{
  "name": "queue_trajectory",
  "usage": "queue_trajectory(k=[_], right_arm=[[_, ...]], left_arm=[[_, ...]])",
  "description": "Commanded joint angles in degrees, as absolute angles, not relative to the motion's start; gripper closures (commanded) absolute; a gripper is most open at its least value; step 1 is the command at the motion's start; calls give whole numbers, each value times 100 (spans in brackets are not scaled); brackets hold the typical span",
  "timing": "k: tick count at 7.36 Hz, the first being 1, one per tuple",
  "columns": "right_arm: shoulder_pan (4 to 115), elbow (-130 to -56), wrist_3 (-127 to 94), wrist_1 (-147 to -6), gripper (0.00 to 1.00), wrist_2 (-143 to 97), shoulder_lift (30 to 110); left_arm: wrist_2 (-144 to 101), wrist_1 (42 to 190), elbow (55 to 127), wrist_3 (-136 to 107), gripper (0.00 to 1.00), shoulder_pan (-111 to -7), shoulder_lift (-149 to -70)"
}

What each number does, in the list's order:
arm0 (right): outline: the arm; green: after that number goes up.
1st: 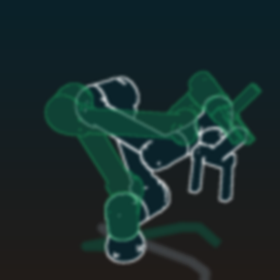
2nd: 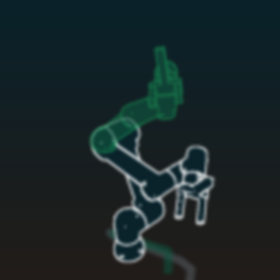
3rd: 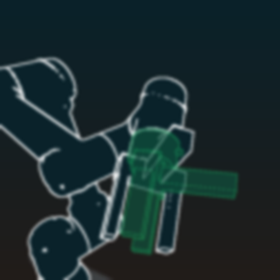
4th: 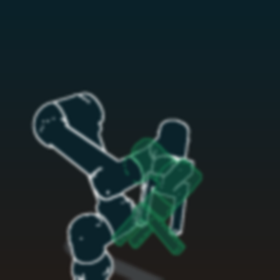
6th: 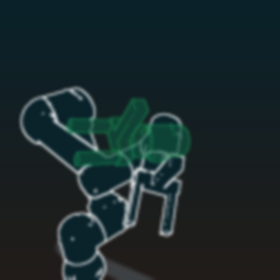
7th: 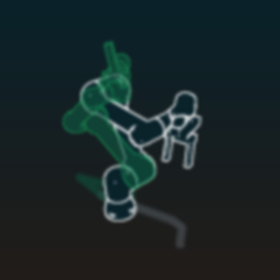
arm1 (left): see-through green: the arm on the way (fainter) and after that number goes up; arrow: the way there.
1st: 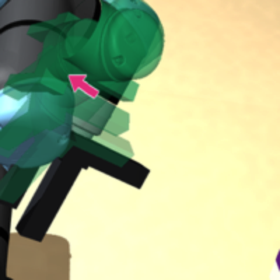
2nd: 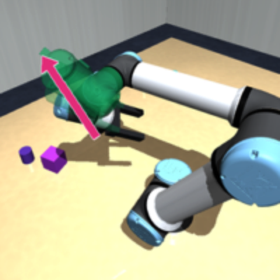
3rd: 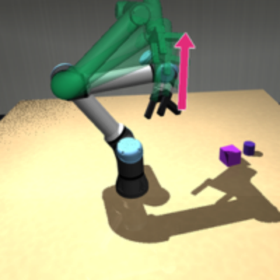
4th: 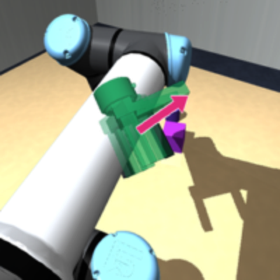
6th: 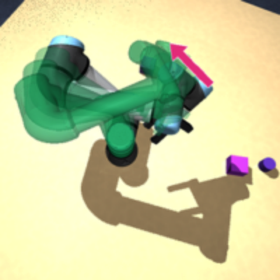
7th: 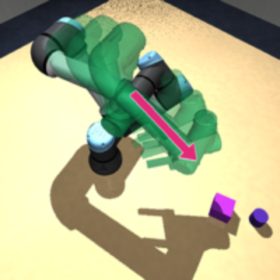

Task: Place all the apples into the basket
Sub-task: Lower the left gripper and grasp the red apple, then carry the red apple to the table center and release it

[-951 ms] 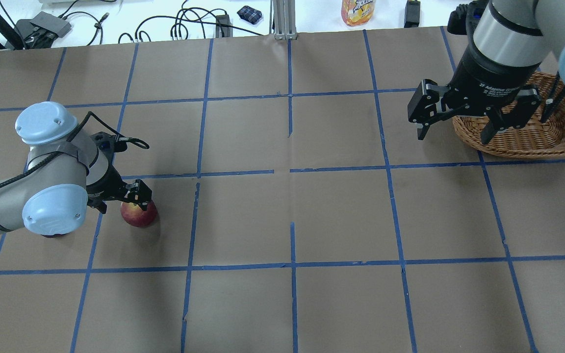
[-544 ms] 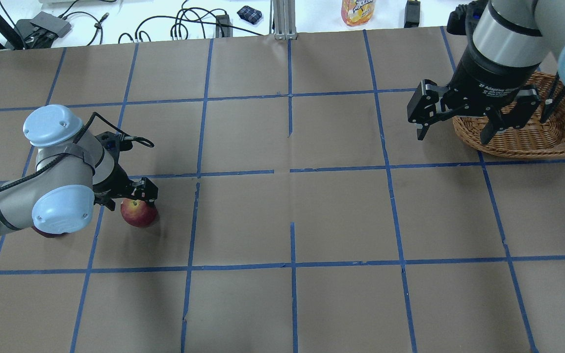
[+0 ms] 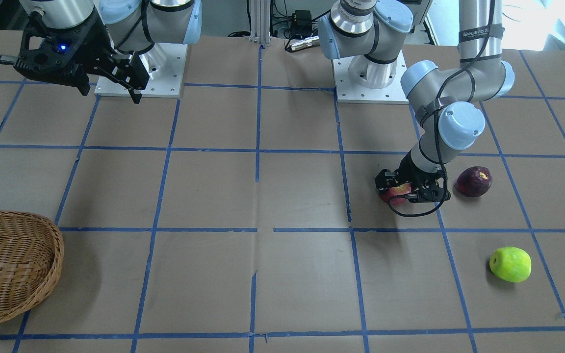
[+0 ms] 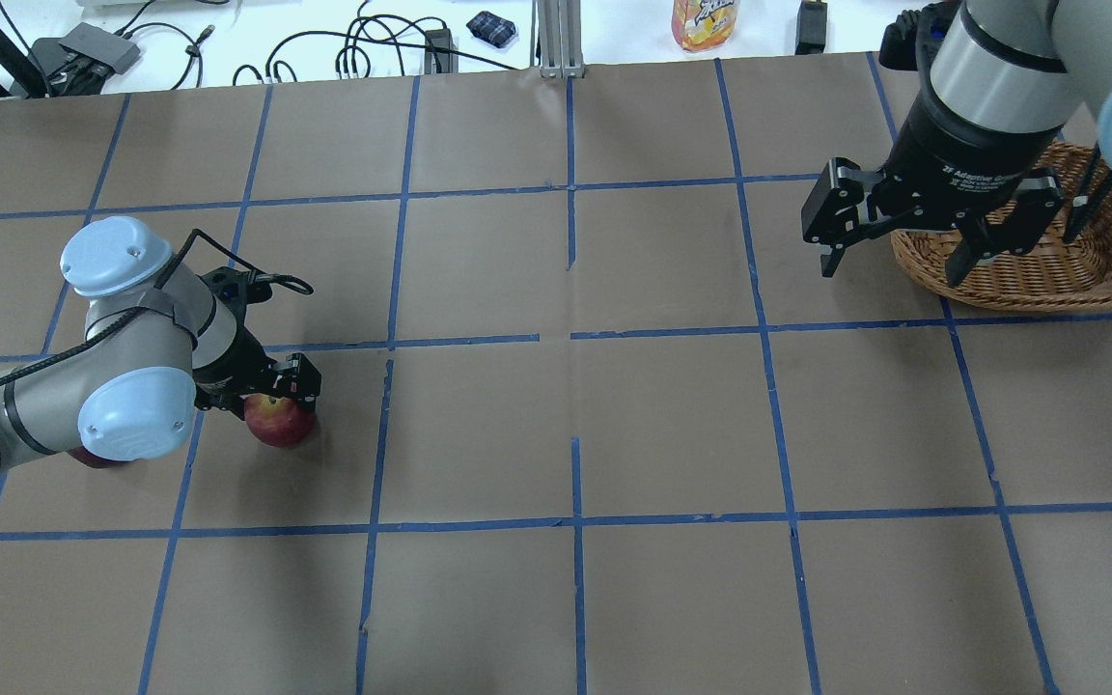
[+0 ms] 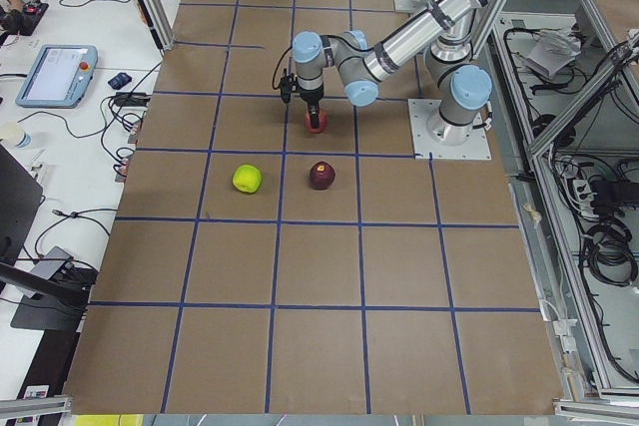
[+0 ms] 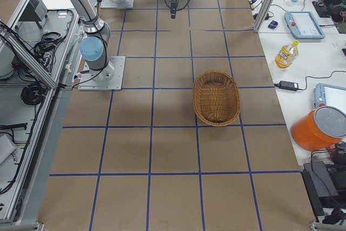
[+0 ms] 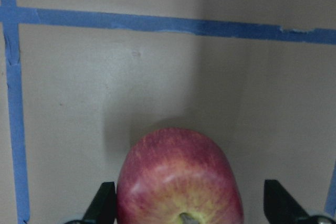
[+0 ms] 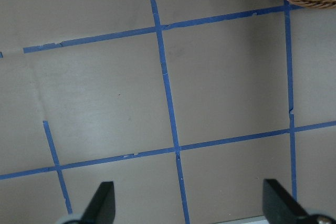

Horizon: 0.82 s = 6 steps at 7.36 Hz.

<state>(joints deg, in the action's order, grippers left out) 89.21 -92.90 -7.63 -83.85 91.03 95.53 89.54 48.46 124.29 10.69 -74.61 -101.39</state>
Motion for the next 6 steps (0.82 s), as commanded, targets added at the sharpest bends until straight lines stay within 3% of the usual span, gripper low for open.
queue_trajectory(k=[1,4,6], right_arm=[[8921,-9290,-756,-8385,0,9105,9554],[8912,-9290,-756,-8385,0,9105,9554],[8912,-9290,-756,-8385,0,9105,9536]], left_arm=[[9009,4535,12385,306,100,-7619,-10003],[8904,4649,11720,-1241,100,-9390,-9966],[7916,4650,10954,-2754,100,-10033,-10517]])
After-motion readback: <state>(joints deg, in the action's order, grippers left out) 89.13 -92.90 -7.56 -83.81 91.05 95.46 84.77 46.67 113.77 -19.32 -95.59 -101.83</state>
